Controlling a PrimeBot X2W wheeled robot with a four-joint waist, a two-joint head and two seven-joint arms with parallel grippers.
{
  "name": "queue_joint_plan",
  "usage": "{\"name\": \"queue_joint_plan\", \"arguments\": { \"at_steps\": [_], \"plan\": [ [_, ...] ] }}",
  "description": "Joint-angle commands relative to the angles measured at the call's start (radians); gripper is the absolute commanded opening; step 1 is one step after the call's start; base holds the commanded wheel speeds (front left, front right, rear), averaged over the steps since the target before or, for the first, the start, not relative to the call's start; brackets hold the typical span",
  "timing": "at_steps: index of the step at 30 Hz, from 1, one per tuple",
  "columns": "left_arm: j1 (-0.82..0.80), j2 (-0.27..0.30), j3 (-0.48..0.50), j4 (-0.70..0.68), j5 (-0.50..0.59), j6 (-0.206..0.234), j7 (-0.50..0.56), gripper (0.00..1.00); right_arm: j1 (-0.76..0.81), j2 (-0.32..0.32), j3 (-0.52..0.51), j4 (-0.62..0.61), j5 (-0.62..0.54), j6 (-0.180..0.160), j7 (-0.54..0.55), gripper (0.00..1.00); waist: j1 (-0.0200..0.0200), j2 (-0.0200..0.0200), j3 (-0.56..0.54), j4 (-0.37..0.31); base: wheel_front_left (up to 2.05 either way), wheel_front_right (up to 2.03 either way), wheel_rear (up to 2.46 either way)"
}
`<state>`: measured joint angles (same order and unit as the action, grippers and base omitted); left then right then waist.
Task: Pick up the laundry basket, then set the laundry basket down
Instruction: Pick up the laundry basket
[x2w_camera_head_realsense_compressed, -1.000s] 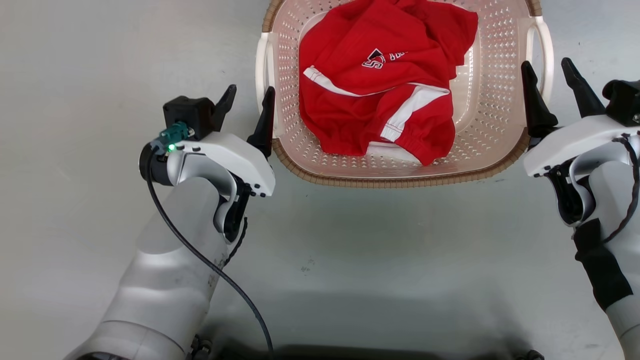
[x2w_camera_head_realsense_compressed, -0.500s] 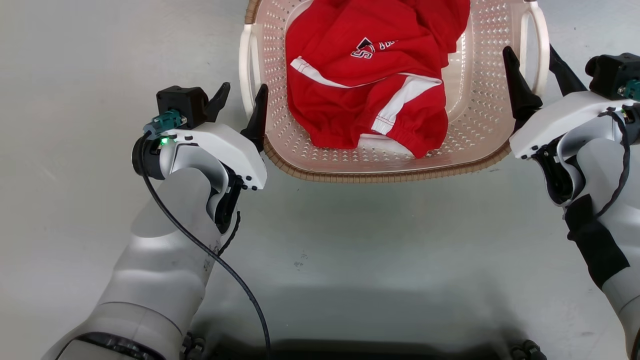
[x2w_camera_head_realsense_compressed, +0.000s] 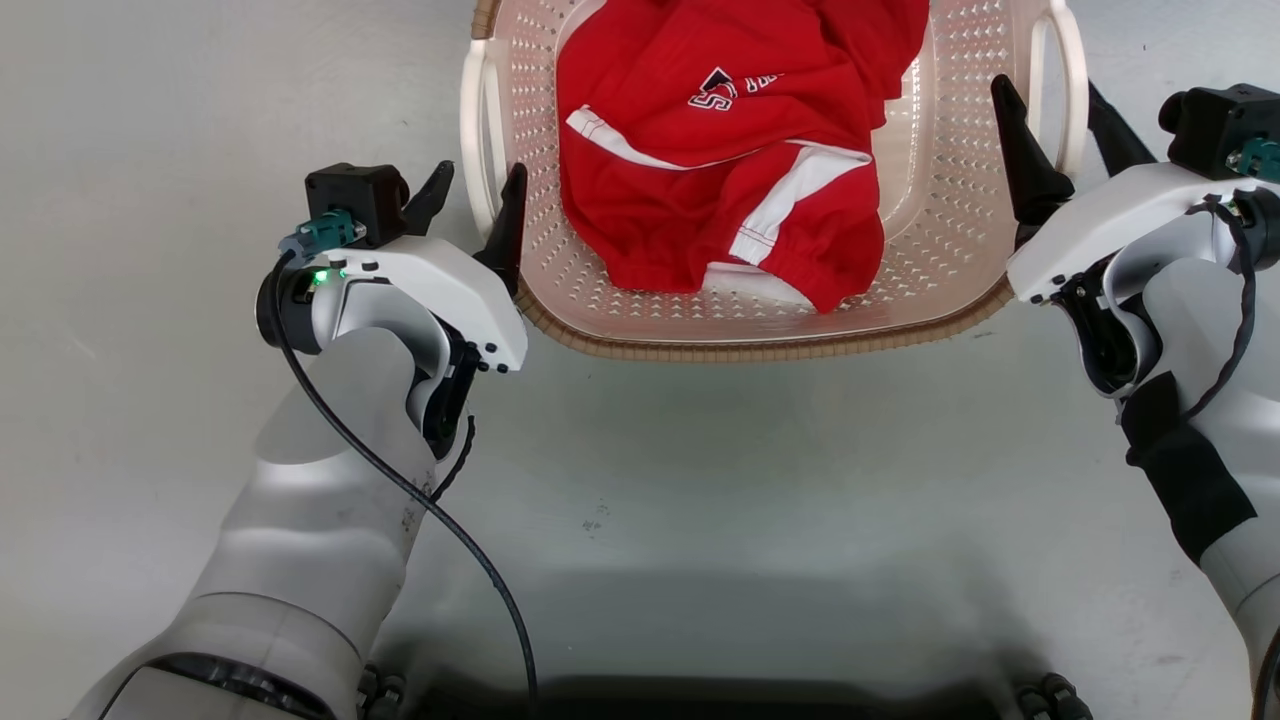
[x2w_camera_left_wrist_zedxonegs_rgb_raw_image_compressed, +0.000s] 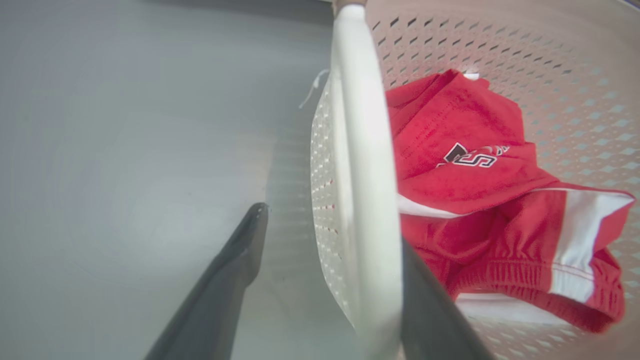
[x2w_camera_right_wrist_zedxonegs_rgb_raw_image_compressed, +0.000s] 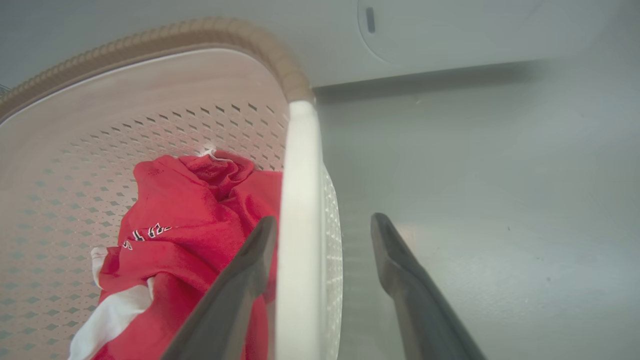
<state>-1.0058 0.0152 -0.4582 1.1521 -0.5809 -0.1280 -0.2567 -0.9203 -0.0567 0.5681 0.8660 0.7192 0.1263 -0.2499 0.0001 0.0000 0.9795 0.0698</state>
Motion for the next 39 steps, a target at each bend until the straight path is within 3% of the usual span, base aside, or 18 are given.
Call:
{"name": "queue_joint_plan", "arguments": {
  "at_steps": [1,39],
  "plan": [
    [0.012,0.035,0.019,-0.002,-0.001,-0.001,-0.005,0.00,0.033,0.006,0.023,-0.012,0.017,0.004,-0.012,0.00,-0.0001,0.0000,-0.001,0.000,0.00,0.00,0.00],
    [0.014,0.036,0.049,0.073,0.006,-0.003,-0.005,0.00,-0.014,0.006,0.176,0.087,0.157,0.004,-0.012,0.00,-0.0001,0.0000,-0.044,-0.025,0.00,0.00,0.00]
  ]
}}
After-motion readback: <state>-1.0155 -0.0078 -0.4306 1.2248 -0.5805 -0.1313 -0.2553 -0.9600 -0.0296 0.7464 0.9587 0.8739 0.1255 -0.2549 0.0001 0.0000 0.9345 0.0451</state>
